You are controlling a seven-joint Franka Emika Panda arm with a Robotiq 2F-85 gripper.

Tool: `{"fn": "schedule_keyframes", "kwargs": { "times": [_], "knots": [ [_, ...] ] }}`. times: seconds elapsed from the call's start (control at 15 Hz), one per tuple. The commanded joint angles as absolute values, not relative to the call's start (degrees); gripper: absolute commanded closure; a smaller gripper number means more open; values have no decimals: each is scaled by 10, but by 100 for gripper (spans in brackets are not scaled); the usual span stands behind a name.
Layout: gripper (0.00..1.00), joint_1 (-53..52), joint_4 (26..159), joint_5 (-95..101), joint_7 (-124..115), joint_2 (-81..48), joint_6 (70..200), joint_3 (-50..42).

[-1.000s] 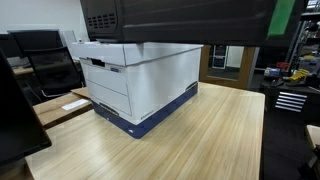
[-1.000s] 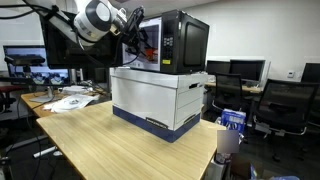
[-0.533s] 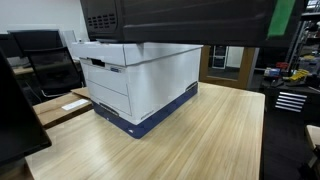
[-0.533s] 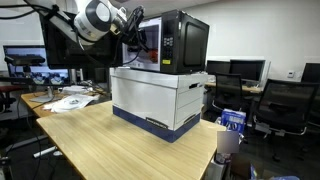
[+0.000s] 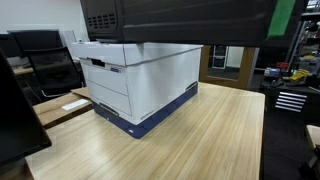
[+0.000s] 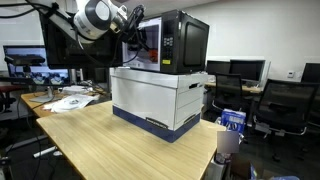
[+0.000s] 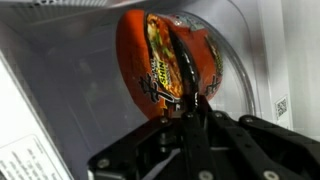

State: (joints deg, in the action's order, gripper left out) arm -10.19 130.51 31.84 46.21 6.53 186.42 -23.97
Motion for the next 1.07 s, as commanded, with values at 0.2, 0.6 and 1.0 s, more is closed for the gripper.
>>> {"fn": "schedule_keyframes", "kwargs": {
  "times": [0.2, 0.6, 1.0],
  "knots": [
    [95, -139, 1333, 313, 480, 138, 1800, -256],
    [95, -128, 1376, 339, 473, 212, 1753, -239],
    [95, -110, 1430, 367, 462, 286, 1729, -210]
  ]
}}
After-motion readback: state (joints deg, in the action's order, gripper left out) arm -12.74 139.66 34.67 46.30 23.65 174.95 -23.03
